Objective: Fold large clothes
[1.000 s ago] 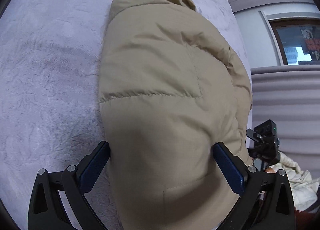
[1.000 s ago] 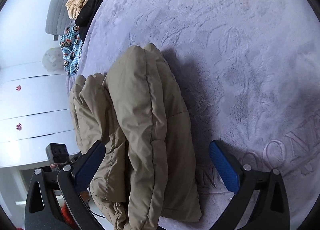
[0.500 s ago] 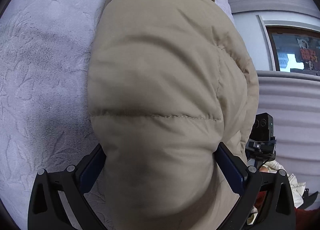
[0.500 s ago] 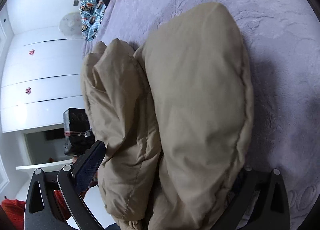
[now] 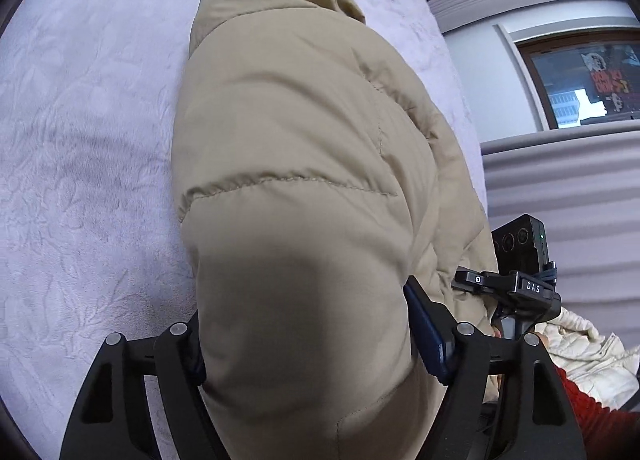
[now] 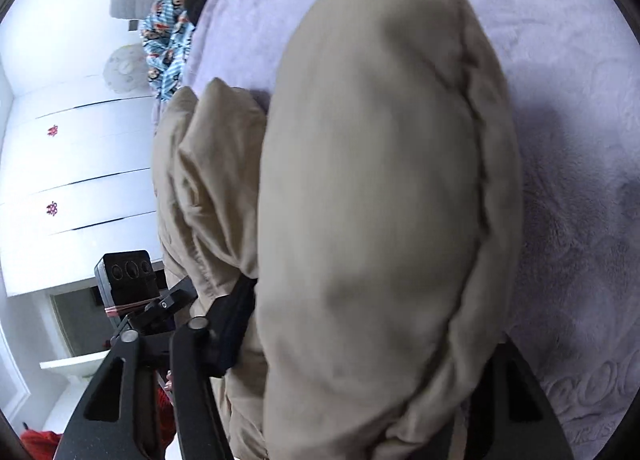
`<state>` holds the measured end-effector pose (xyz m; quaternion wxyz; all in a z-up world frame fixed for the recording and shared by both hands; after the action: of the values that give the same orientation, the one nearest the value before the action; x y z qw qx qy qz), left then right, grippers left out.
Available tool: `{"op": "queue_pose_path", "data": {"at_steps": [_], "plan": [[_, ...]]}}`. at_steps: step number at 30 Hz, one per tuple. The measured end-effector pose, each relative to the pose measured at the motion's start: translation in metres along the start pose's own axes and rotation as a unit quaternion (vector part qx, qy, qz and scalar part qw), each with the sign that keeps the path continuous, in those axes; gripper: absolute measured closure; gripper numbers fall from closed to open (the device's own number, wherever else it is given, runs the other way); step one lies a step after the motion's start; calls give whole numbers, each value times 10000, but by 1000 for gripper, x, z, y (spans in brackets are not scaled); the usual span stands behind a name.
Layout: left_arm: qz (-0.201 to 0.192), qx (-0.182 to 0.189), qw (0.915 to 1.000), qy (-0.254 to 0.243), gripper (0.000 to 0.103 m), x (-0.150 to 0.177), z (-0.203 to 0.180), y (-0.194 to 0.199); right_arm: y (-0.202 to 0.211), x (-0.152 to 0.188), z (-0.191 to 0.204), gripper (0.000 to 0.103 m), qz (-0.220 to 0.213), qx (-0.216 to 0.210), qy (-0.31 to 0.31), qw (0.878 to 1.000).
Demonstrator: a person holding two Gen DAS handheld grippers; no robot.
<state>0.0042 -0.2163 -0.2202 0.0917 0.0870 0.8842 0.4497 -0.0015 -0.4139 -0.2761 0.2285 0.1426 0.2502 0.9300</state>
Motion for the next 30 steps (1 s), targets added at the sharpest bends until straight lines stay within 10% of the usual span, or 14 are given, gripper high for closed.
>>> {"op": "queue_pose_path", "data": {"at_steps": [11,23,30], "plan": [[-732,106,9972,-108,25,-53,48,99,-46,-5,111,45,-244,-191,796,9963],[-911,-493,9946,28,25,-119,232,197,-243,-17,207,45,-124,-306,950,9949],[-688,-807,9932,486,24,-118,343,184,-345,-23,208,45,158,434,825,9955]]}}
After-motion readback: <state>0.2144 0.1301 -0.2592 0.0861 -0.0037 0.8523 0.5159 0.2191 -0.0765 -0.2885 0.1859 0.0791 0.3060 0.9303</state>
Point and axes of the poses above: each gripper's, at about its wrist camera, not at the fingertips, and y roughly against the way its jaws point, z to its left, x to its underside, the point moved 8 cm from there along -y, roughly the way its jaws point, and after that the axes turned 6 degrees about -x, right-handed, at the moved point
